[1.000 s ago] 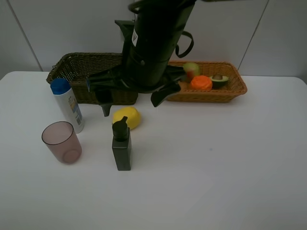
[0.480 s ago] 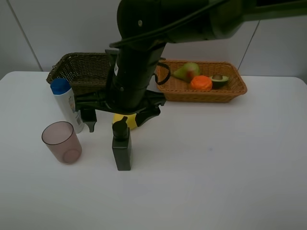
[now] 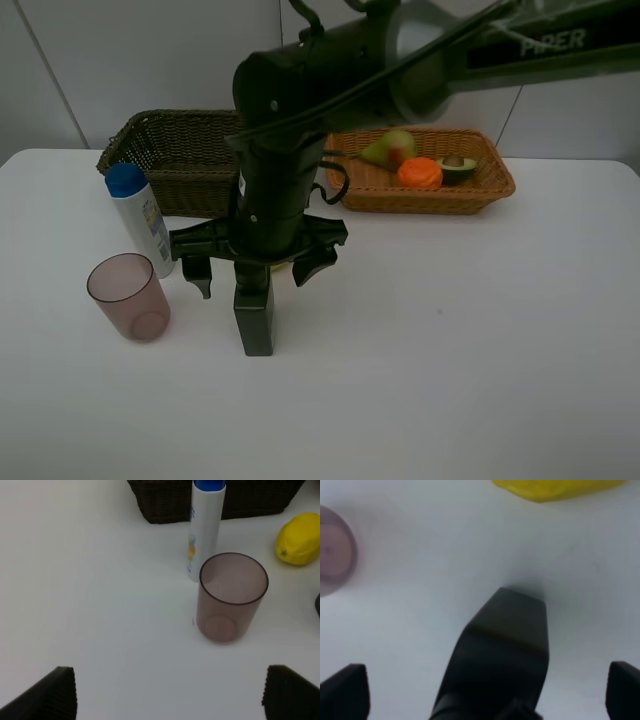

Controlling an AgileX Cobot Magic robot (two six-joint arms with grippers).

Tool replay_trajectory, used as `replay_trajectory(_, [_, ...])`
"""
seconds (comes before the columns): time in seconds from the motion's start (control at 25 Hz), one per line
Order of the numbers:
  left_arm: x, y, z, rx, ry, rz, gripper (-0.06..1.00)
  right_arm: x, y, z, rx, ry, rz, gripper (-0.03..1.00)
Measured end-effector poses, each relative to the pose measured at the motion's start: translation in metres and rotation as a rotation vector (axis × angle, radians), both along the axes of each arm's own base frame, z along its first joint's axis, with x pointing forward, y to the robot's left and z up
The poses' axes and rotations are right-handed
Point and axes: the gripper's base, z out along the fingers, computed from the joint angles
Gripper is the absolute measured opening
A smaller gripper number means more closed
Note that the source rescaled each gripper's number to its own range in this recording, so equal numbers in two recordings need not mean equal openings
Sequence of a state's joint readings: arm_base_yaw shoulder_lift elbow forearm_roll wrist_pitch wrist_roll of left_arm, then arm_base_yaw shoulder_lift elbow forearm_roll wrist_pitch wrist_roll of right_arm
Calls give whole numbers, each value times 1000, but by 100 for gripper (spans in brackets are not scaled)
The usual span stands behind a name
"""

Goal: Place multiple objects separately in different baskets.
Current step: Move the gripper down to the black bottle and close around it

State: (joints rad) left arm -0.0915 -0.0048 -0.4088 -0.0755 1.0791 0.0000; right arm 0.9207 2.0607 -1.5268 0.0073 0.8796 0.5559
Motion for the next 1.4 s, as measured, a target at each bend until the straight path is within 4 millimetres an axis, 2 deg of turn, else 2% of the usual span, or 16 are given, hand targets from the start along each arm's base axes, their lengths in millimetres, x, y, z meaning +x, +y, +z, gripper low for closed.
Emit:
replay_trajectory(0.28, [0,0,0,0,0,0,100,2,0,-4,-19,-9,8,100])
replay_trajectory(0.52, [0,0,0,0,0,0,100,2,1,-17,-46,14,6,100])
replay_trajectory(0.88, [0,0,0,0,0,0,100,2,0,-17,-52,17,7,100])
replay_trajectory(1.0, [0,0,0,0,0,0,100,2,-1,-18,-67,14,13,96])
replay_trajectory(1.08, [0,0,0,0,0,0,100,2,-2,-18,-76,12,17,86])
replay_trajectory(1.12, [0,0,0,0,0,0,100,2,-2,-18,-77,11,17,77])
replay_trajectory(1.24, [0,0,0,0,0,0,100,2,-2,-18,-72,16,14,40])
replay_trajectory(1.32, [0,0,0,0,0,0,100,1,-1,-18,-65,22,10,8])
replay_trajectory(1.4, [0,0,0,0,0,0,100,1,-1,-18,-64,23,9,9])
